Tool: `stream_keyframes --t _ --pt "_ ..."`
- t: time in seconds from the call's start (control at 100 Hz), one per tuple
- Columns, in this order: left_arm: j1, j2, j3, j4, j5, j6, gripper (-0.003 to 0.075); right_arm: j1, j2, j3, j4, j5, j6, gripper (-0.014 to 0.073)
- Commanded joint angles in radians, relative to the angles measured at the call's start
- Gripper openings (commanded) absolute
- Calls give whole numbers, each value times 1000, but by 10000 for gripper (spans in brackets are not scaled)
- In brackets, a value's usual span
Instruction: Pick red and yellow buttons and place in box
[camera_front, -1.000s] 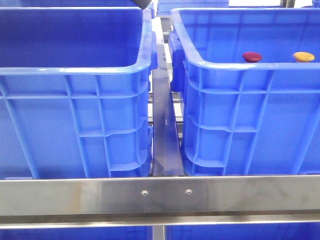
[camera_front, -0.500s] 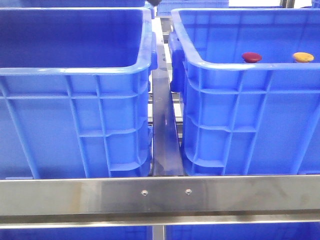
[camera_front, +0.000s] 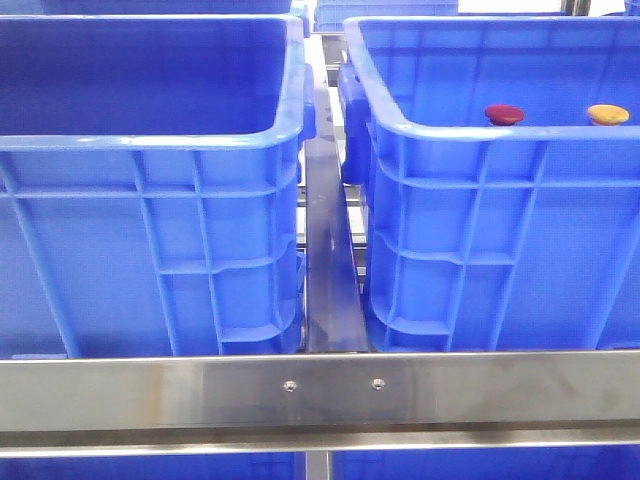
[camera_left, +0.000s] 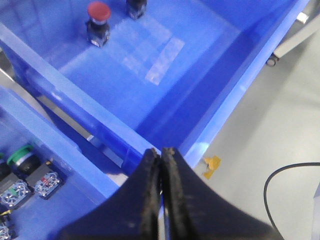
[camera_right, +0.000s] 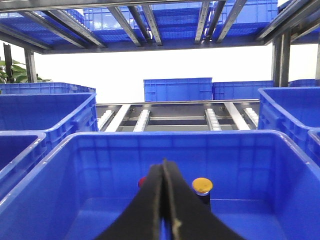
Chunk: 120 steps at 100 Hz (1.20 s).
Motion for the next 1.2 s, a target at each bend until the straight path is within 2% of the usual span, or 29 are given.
stream_keyframes --t 0.0,0.67,0.85,0.99,1.19 --pt "-4 -59 -8 -15 -67 -1 -20 -7 8 -23 8 15 -8 -69" --pt "-4 -452 468 -14 -370 -1 -20 -7 8 -23 8 15 -8 -69" --pt "2 -584 593 75 -411 -6 -20 -7 8 -23 8 15 -8 -69" --pt "46 -679 673 125 -413 -26 -20 -7 8 -23 8 15 -8 -69" --pt "166 -806 771 128 -421 -31 -20 -7 8 -23 8 15 -8 -69"
